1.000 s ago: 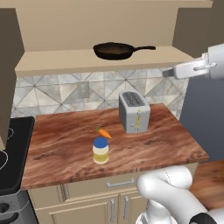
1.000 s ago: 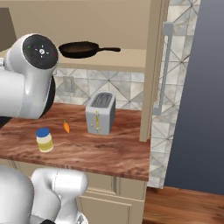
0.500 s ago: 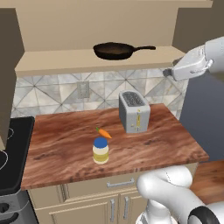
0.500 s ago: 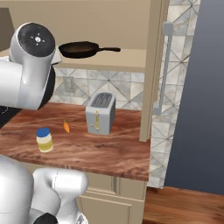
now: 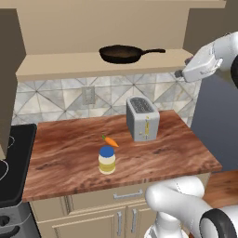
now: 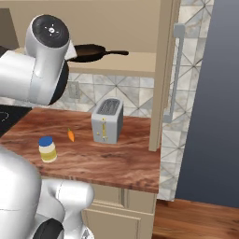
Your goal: Pick the pan from the cabinet and place it on the stove. Then turn on the stove burner for the pan.
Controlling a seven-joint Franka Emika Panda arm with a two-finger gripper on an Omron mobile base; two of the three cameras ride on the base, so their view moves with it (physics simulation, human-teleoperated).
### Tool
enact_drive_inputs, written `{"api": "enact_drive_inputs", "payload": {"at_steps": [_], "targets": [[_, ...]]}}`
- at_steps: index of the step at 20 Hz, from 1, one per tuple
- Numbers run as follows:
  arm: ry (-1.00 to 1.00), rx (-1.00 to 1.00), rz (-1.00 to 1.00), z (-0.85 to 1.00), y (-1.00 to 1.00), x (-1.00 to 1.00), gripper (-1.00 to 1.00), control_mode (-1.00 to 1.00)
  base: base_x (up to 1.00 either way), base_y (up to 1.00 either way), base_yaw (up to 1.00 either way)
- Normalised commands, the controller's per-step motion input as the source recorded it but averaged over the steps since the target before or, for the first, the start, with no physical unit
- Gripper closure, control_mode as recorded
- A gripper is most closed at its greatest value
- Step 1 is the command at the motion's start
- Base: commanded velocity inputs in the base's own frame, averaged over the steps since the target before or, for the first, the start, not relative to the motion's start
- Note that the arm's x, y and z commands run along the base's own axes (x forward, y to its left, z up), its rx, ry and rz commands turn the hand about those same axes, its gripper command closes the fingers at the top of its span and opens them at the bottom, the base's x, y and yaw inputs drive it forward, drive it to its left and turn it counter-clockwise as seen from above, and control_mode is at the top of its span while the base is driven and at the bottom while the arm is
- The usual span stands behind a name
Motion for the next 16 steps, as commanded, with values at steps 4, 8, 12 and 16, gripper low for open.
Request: {"api": "enact_drive_inputs", "payload": {"at_steps": [4, 8, 12, 16], "targets": [[0.00, -0.05, 0.00, 0.00, -0.39, 0.24, -1.00, -1.00, 0.00, 0.00, 0.00], [-0.04, -0.04, 0.00, 0.00, -0.29, 0.27, -1.00, -1.00, 0.00, 0.00, 0.00], [-0.07, -0.04, 0.00, 0.00, -0.14, 0.35, -1.00, -1.00, 0.00, 0.00, 0.00], [-0.12, -0.05, 0.00, 0.00, -0.17, 0.27, -1.00, -1.00, 0.00, 0.00, 0.00]]}}
